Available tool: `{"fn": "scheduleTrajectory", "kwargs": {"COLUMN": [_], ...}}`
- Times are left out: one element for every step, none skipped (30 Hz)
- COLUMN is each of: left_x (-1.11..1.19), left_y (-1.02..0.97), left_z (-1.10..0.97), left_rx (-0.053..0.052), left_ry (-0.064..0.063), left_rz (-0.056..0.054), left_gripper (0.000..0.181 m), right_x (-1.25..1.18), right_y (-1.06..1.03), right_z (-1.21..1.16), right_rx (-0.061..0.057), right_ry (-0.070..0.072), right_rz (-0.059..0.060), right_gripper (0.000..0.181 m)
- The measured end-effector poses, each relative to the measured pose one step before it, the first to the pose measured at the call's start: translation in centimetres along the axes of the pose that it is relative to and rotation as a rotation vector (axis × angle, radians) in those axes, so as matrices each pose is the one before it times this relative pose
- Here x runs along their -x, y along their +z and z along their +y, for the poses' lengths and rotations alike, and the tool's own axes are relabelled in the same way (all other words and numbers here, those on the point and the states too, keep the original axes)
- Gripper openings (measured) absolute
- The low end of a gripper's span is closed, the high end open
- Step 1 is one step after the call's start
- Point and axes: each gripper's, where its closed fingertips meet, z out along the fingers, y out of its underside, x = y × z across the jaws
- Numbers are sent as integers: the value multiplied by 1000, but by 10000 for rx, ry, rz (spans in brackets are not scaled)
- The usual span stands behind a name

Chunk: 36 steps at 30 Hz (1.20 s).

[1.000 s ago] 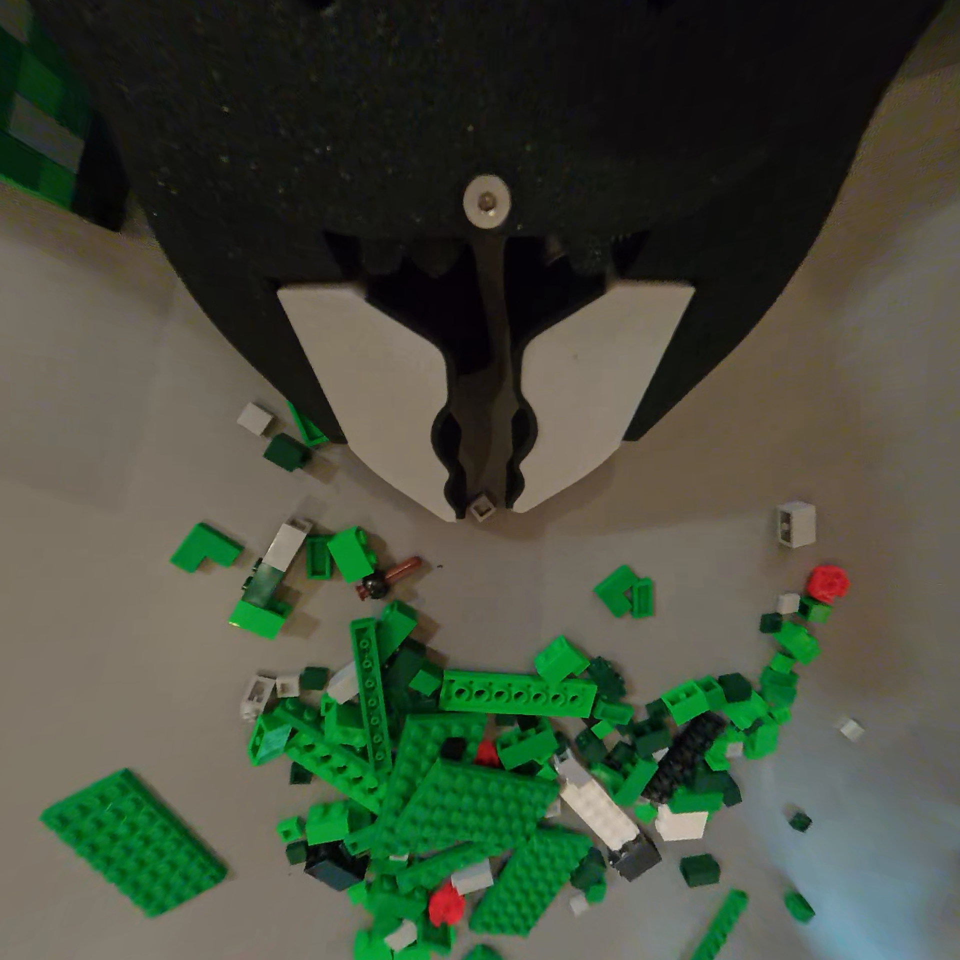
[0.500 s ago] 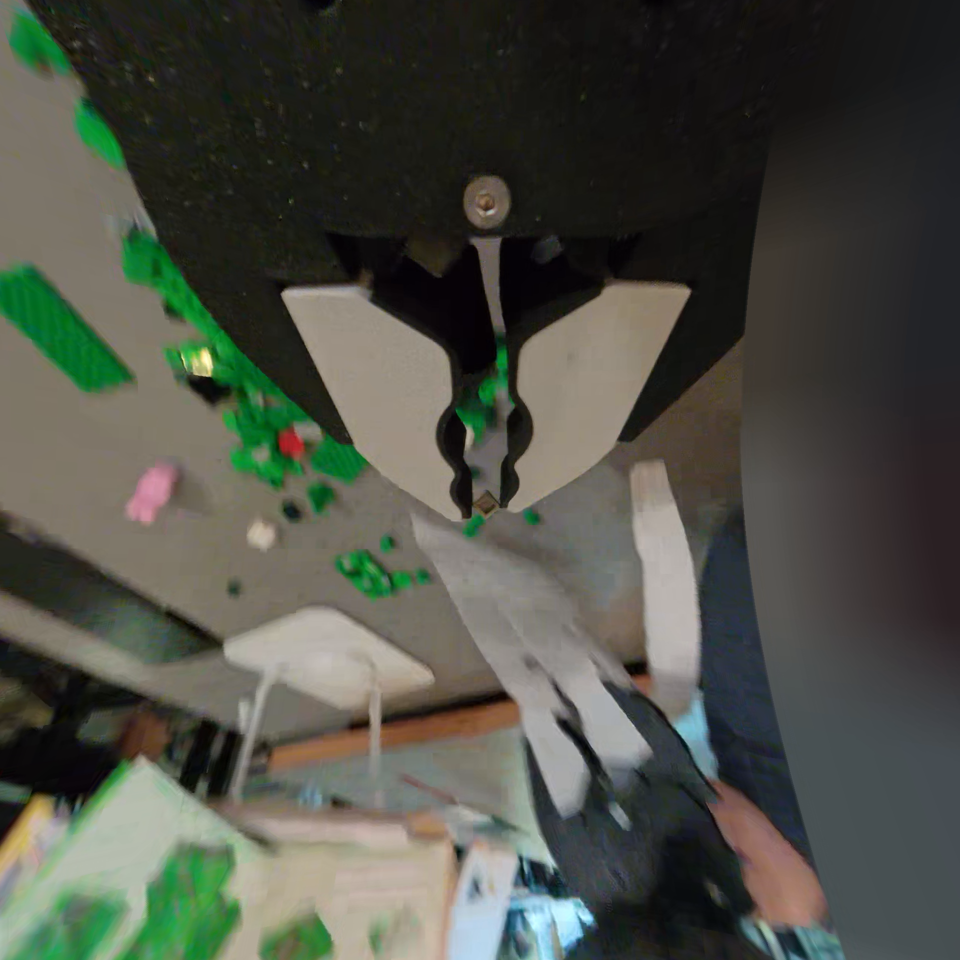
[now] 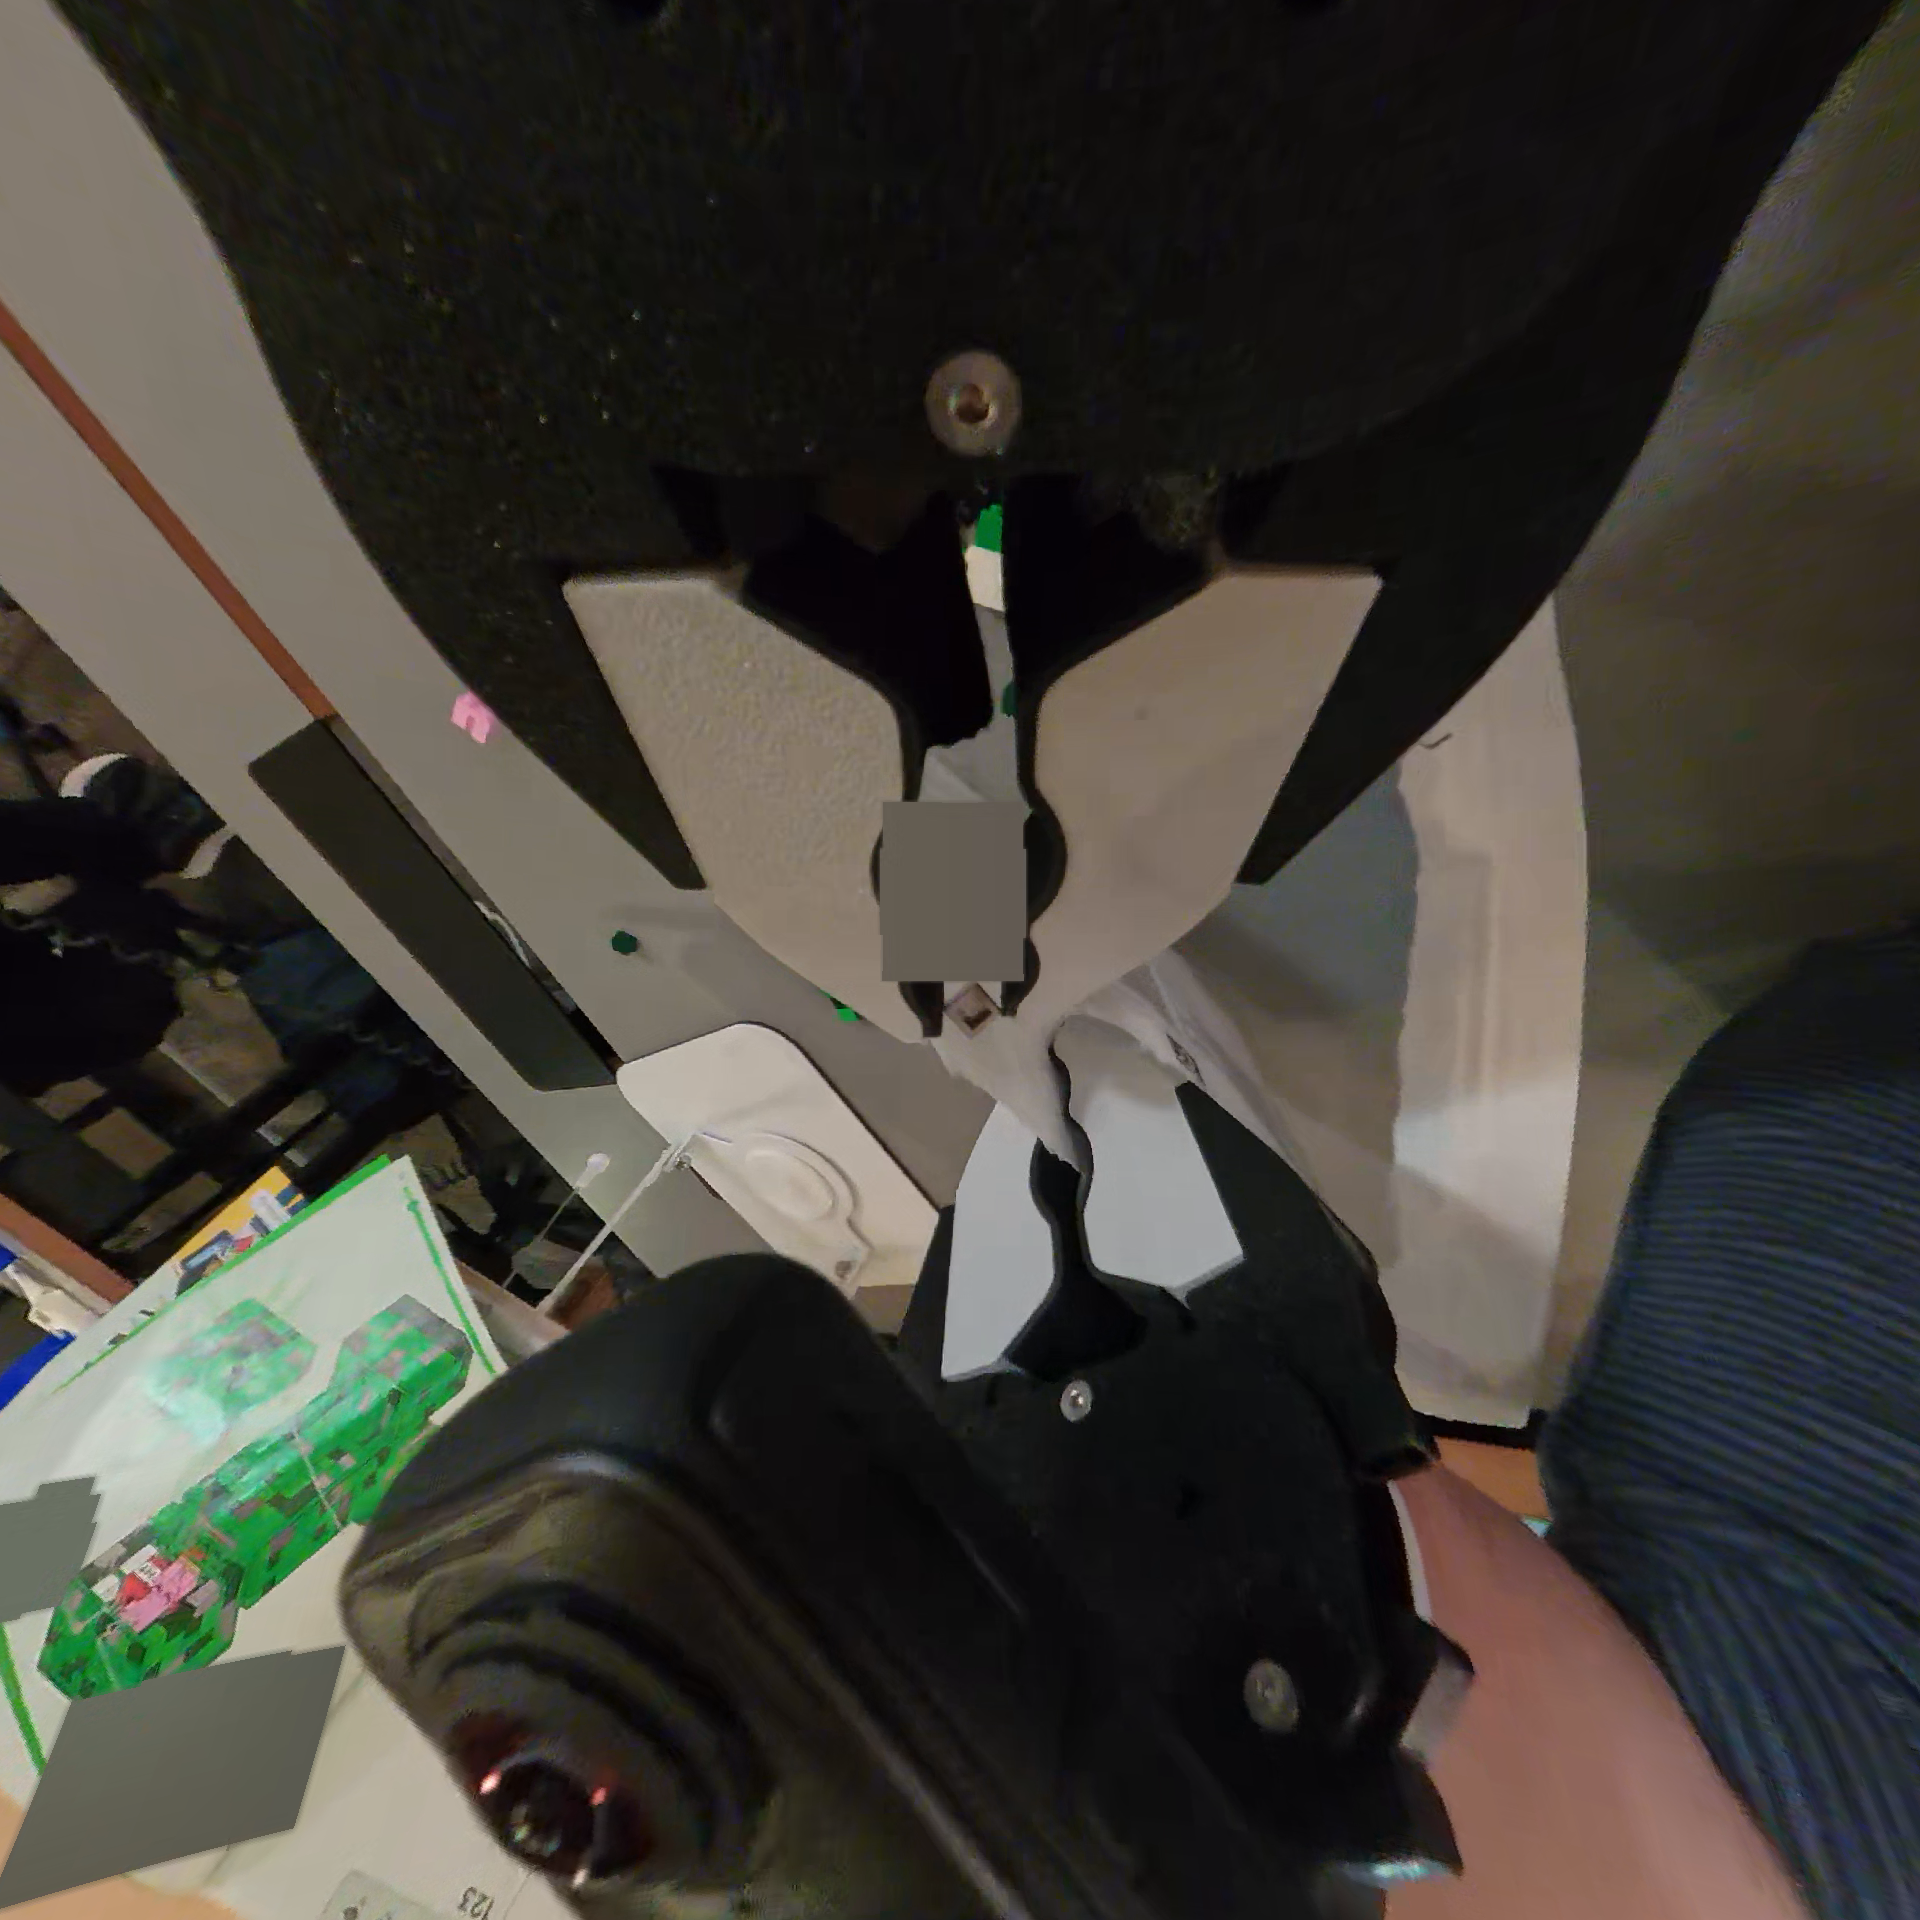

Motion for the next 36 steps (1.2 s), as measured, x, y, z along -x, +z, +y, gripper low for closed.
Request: {"fn": "scheduleTrajectory", "kwargs": {"left_x": [17, -14, -15, -32, 6, -19, -20, -30, -19, -15, -19, -5, -25, -32, -4, 16, -1, -11, -24, -37, 4, -18, -46, -5, 4, -8, 48, 29, 32, 89, 89, 65, 75, 37, 21, -14], "left_y": [-45, -41, -38, -8, -1, -5, -5, -8, -4, 8, -2, -3, -2, -1, 15, 22, 26, 32, 29, 13, -5, -5, 6, 14, 35, 10, -8, -52, -94, -133, -146, -113, -80, -41, -15, -8], "left_z": [24, 4, -3, 36, 12, -15, -21, -20, -14, -1, -26, -21, -19, -12, 15, 4, 2, -9, 0, -49, -39, -36, -31, 1, 12, 28, 47, 54, 42, 51, 52, 48, 58, 51, 33, -10], "left_rx": [-16, -15, -10, 27, 14, -2, -10, -11, 2, 7, 0, -8, -5, 7, 24, 29, 19, 11, 8, -16, -9, -5, 1, 17, 19, 12, 5, -22, -48, -53, -63, -56, -29, -10, 5, 2], "left_ry": [-12, 0, 15, 21, 25, 9, 2, 9, 10, 10, 6, 2, 5, 16, 20, 4, -8, -9, 0, 5, 12, 23, 28, 21, -4, -20, -13, -14, -31, -46, -48, -37, -42, -32, -5, 6], "left_rz": [-9, -2, -7, -10, -21, 1, 9, 14, 8, -7, 4, 5, 4, 10, -16, -22, 5, 12, 23, 24, -9, -4, 7, -6, 4, 18, -15, -8, -4, -48, -39, -28, -25, -6, -9, -4], "left_gripper": [0, 0, 0, 0, 0, 0, 0, 0, 0, 0, 0, 0, 0, 0, 0, 0, 0, 0, 0, 0, 0, 0, 0, 0, 0, 0, 0, 0, 0, 0, 0, 0, 0, 0, 0, 0], "right_x": [-24, -8, -3, 10, -2, 6, 10, -2, 29, 28, 45, 136, 175, 263, 485, 417, 275, 226, 100, 9, -20, -56, -130, -209, -538, -1098, -1725, -2374, -3109, -3453, -3142, -2046, -863, -76, 104, -189], "right_y": [91, 92, 73, 47, 16, -27, -43, -31, -34, -46, -80, -106, -87, -46, -8, 22, 0, -71, -129, -167, -210, -240, -329, -519, -776, -1061, -1280, -1374, -1288, -900, -274, 391, 853, 1011, 951, 830], "right_z": [54, 42, 46, -5, -2, -43, -51, -32, 19, 30, 12, -7, 58, 163, 265, 373, 291, 179, 84, -12, -103, -144, -178, -169, -38, 305, 775, 1342, 2048, 2729, 3348, 3543, 3061, 2212, 1550, 1271], "right_rx": [51, 44, 43, 14, 15, -9, -20, 3, 22, 27, 5, -14, 36, 85, 154, 253, 197, 109, 76, 20, -37, -86, -121, -145, -112, -7, 135, 296, 560, 814, 1110, 1254, 998, 547, 217, 187], "right_ry": [-108, -79, -57, -41, -33, -30, -7, -5, -30, -32, -21, -20, 4, -3, -6, 80, 32, -65, -71, -59, -37, 5, 39, 56, 40, 31, 118, 301, 372, 196, 56, 56, 212, 426, 573, 620], "right_rz": [85, 71, 55, 42, 26, 13, 5, -3, -12, -15, -32, -90, -119, -187, -341, -307, -184, -108, 3, 60, 65, 64, 78, 103, 258, 505, 743, 990, 1370, 1518, 1282, 618, -45, -499, -625, -442], "right_gripper": [11, 15, 17, 18, 18, 18, 18, 18, 18, 18, 18, 18, 18, 18, 18, 19, 20, 21, 21, 21, 22, 22, 23, 23, 23, 23, 23, 21, 17, 14, 11, 12, 13, 15, 15, 18]}}
